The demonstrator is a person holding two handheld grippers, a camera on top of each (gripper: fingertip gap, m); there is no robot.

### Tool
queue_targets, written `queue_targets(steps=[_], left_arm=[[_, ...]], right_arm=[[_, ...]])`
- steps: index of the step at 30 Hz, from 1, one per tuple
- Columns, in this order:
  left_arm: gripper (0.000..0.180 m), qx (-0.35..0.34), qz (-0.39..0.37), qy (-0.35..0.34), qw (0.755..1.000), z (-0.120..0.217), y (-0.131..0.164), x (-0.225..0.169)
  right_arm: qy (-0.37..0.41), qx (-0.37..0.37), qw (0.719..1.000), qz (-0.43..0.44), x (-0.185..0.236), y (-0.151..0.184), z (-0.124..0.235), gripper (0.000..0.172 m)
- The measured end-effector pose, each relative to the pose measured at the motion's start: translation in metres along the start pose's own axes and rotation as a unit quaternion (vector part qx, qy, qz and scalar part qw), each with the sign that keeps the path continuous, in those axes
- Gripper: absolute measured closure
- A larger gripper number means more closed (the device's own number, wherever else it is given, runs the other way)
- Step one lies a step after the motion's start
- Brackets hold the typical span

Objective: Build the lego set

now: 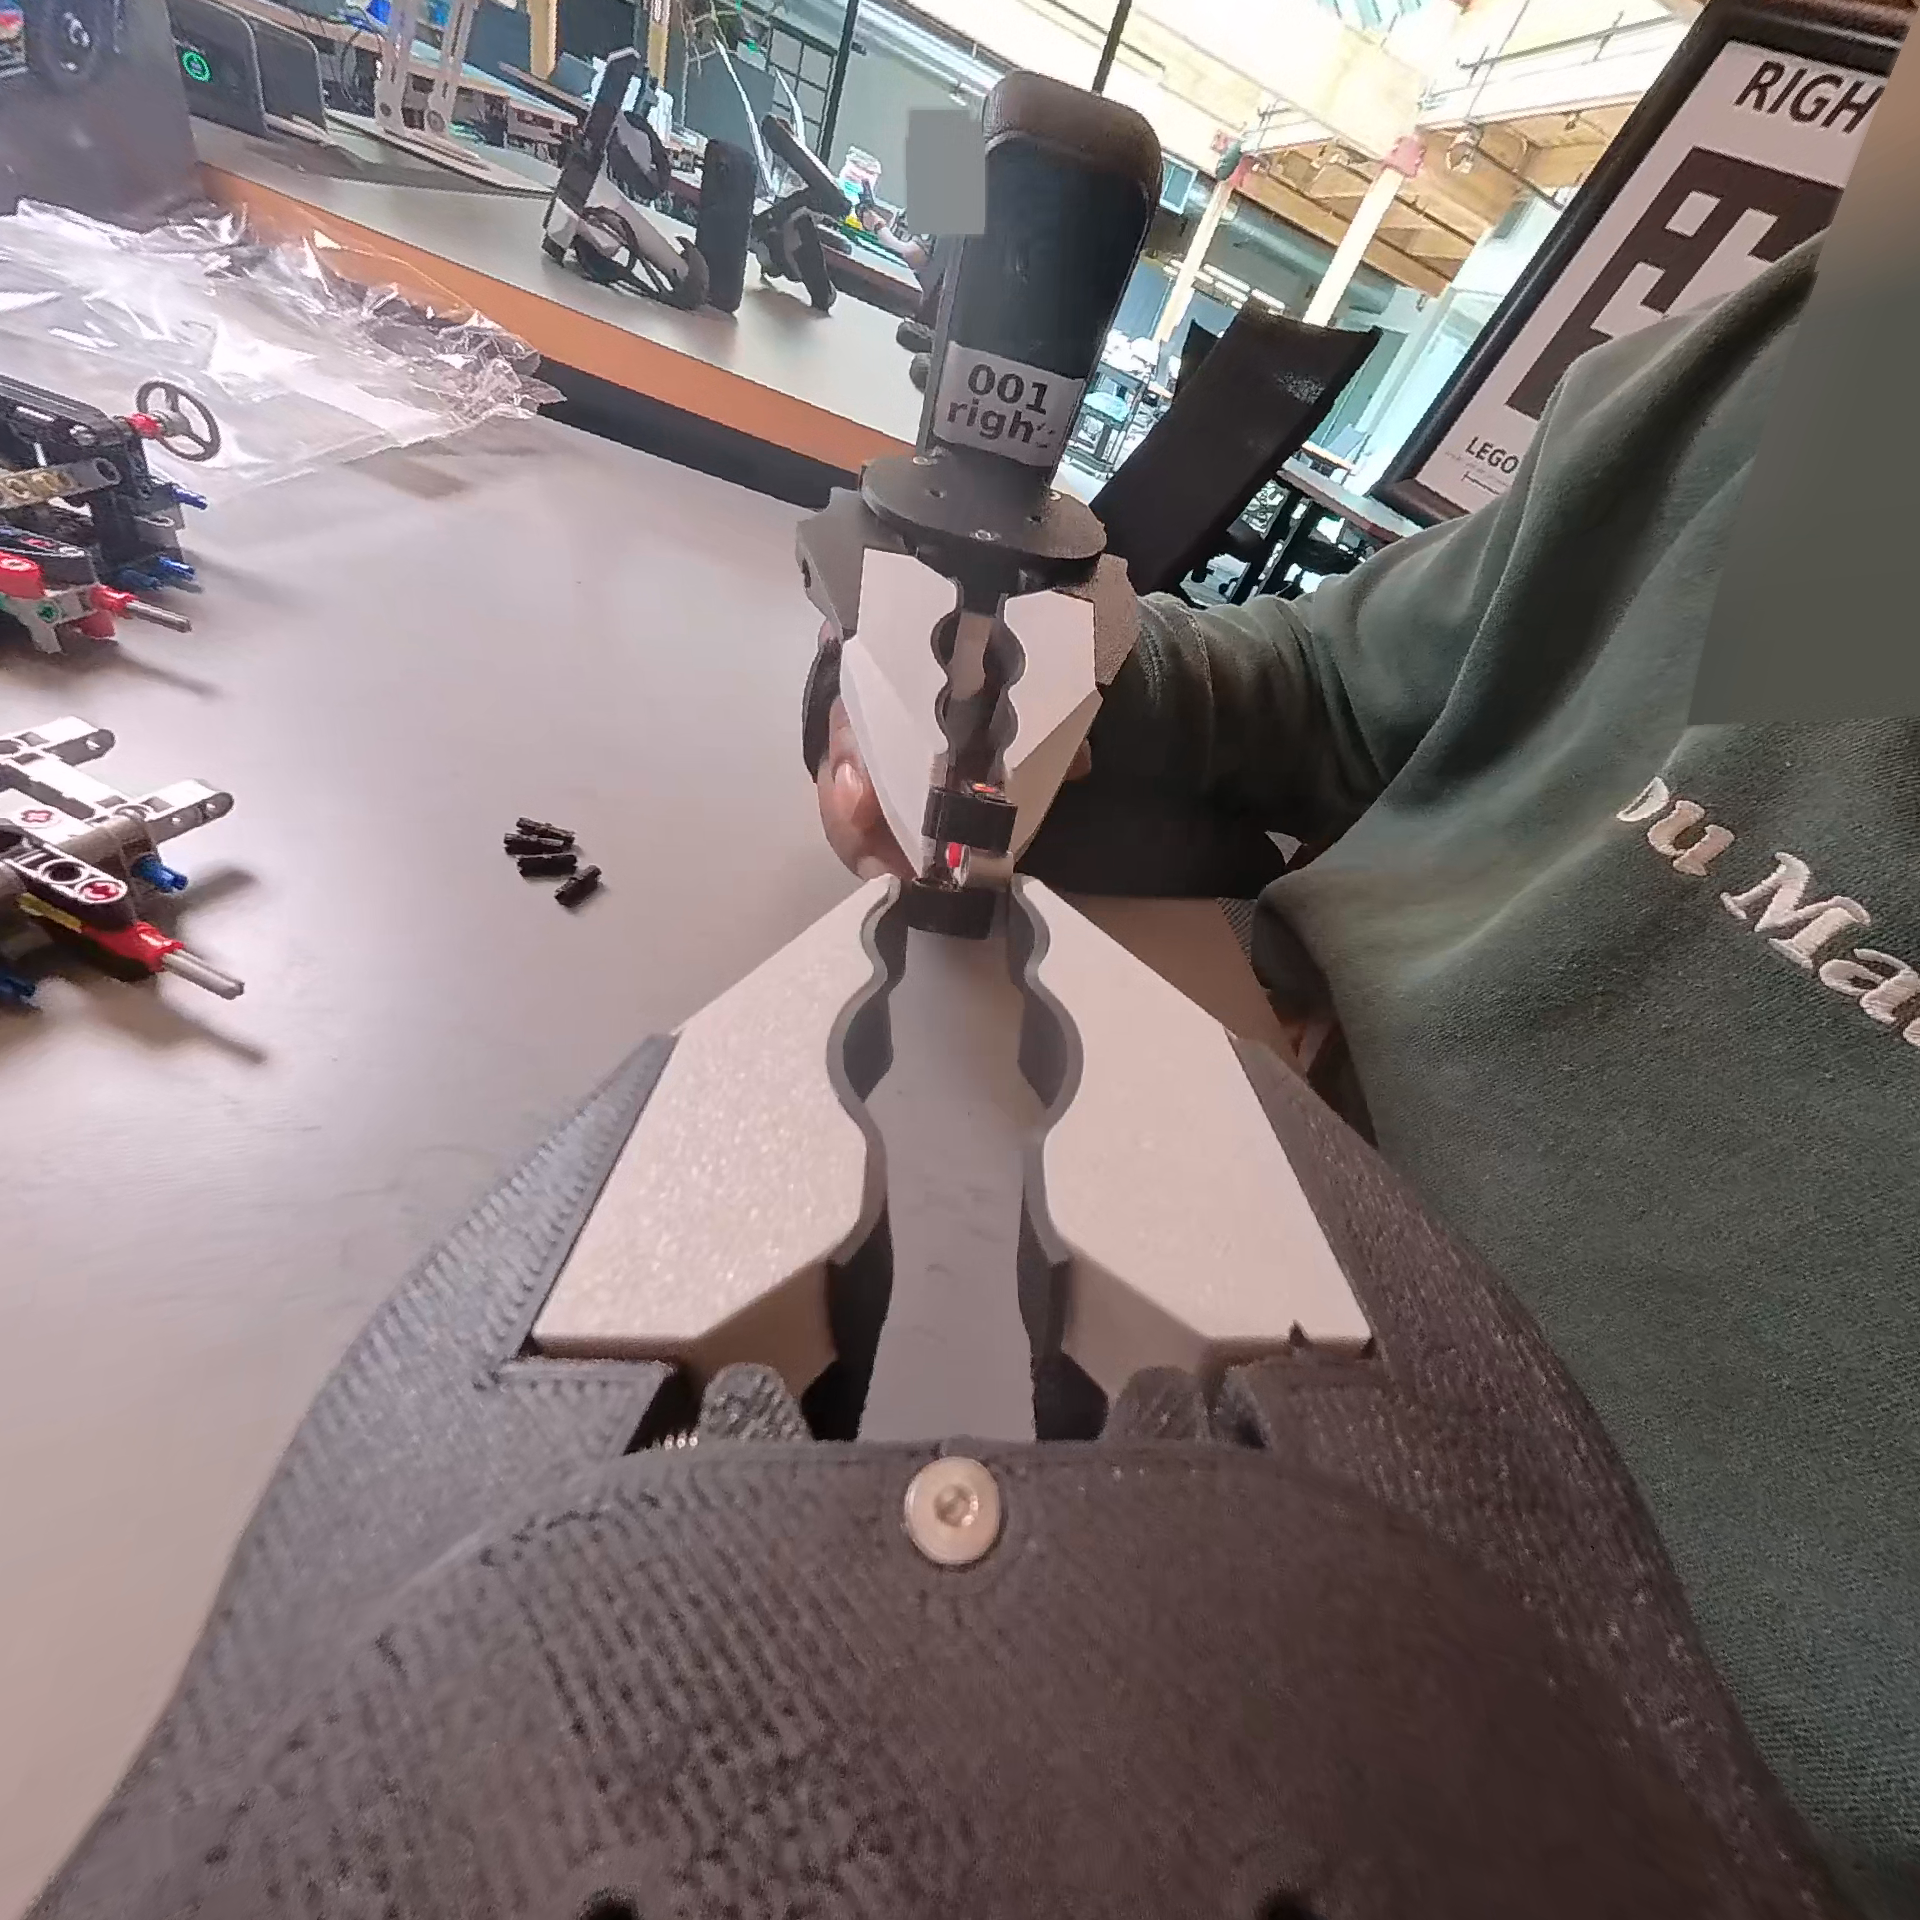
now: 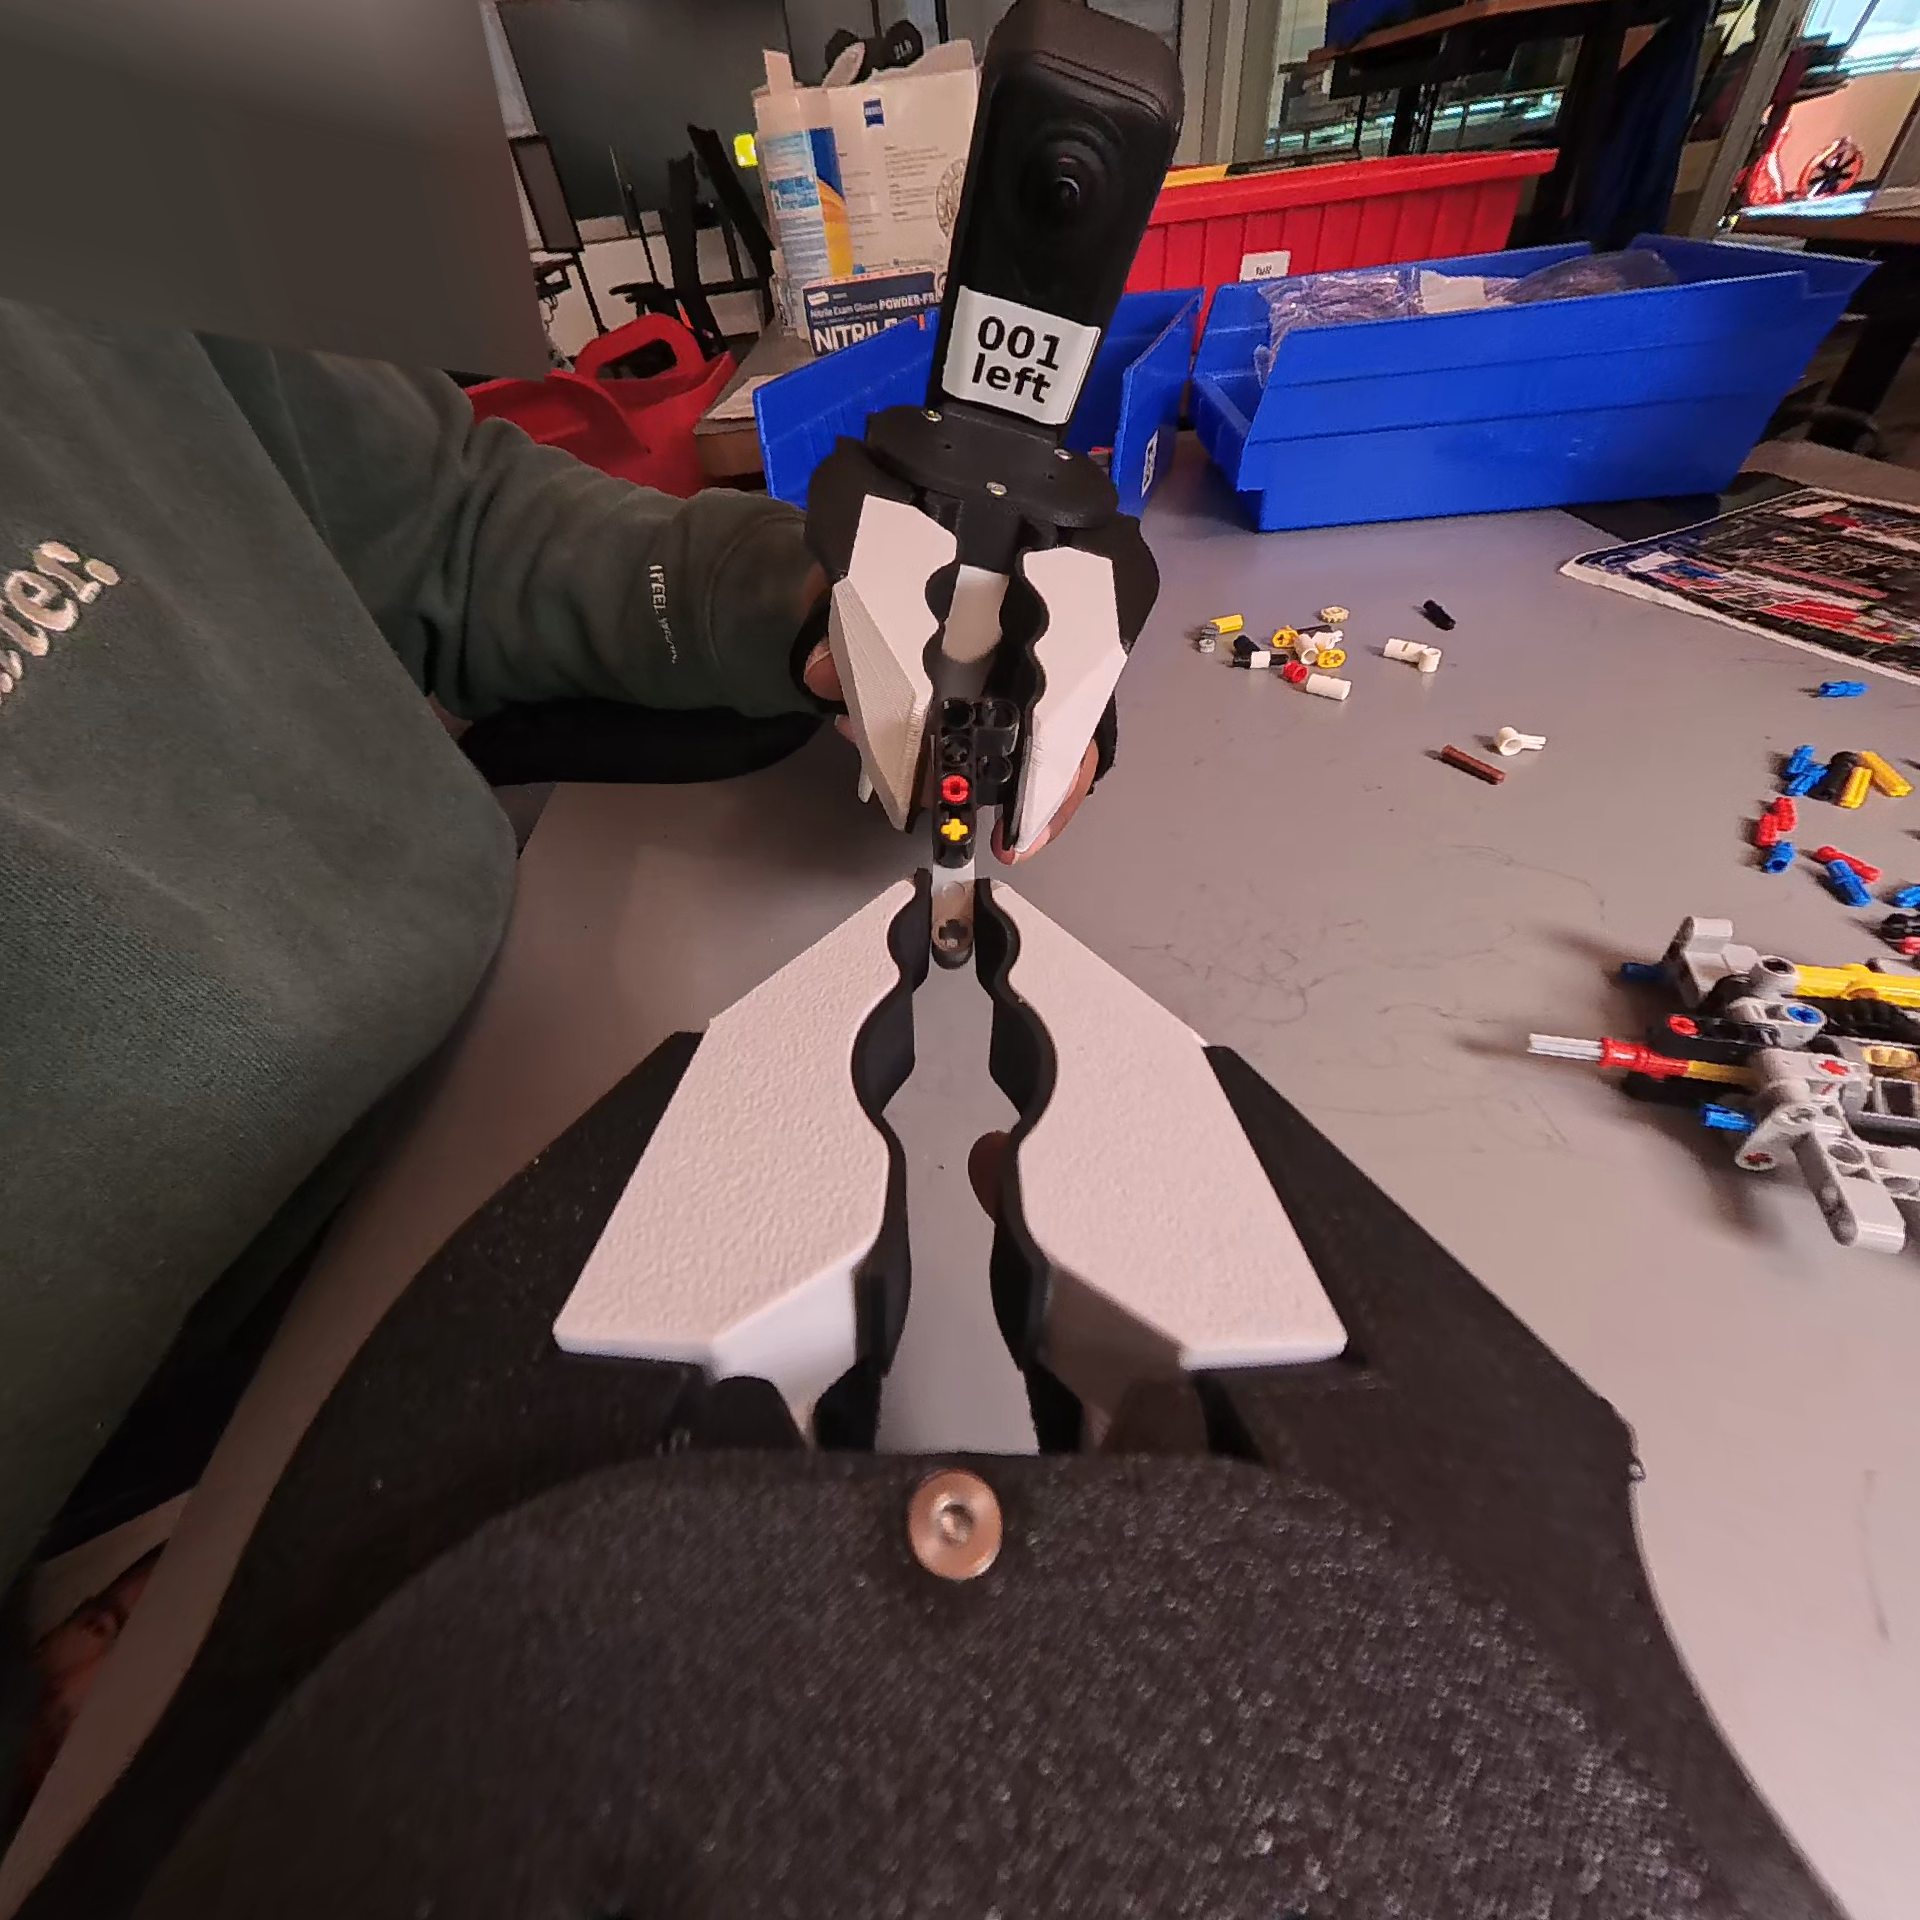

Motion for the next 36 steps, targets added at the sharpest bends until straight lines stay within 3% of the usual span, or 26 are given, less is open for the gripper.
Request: queue_targets(steps=[12, 16, 21, 26, 33, 36], left_arm=[[0.165, 0.005, 0.001, 0.003, 1.000, -0.001, 0.002, 0.000], [0.158, 0.007, -0.008, -0.001, 1.000, -0.002, 0.002, -0.001], [0.161, 0.036, -0.044, -0.048, 0.997, -0.004, 0.008, 0.006], [0.165, 0.093, -0.093, -0.111, 0.985, -0.004, 0.020, 0.018], [0.165, 0.198, -0.170, -0.196, 0.945, -0.004, 0.041, 0.034], [0.151, 0.229, -0.173, -0.210, 0.935, -0.002, 0.047, 0.038]], right_arm=[[0.000, 0.007, 1.000, 0.007, 0.001, 0.002, 0.000, 0.166], [0.001, 0.009, 1.000, 0.002, 0.000, 0.002, 0.000, 0.166], [0.009, 0.025, 1.000, -0.016, -0.004, 0.006, -0.001, 0.166], [0.012, 0.098, 0.995, -0.015, -0.010, 0.020, -0.007, 0.166], [-0.004, 0.227, 0.973, 0.031, -0.020, 0.038, -0.014, 0.166], [-0.029, 0.296, 0.953, 0.060, -0.025, 0.046, -0.016, 0.166]])
Point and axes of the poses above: each gripper's, where its closed fingertips meet, z back along the fingers, y out of its underside, x = y × z across the jaws, the point moved 5 cm from there along z, back along the fingers, and after that the axes turned 7 degrees about z, right-handed, at the moved point
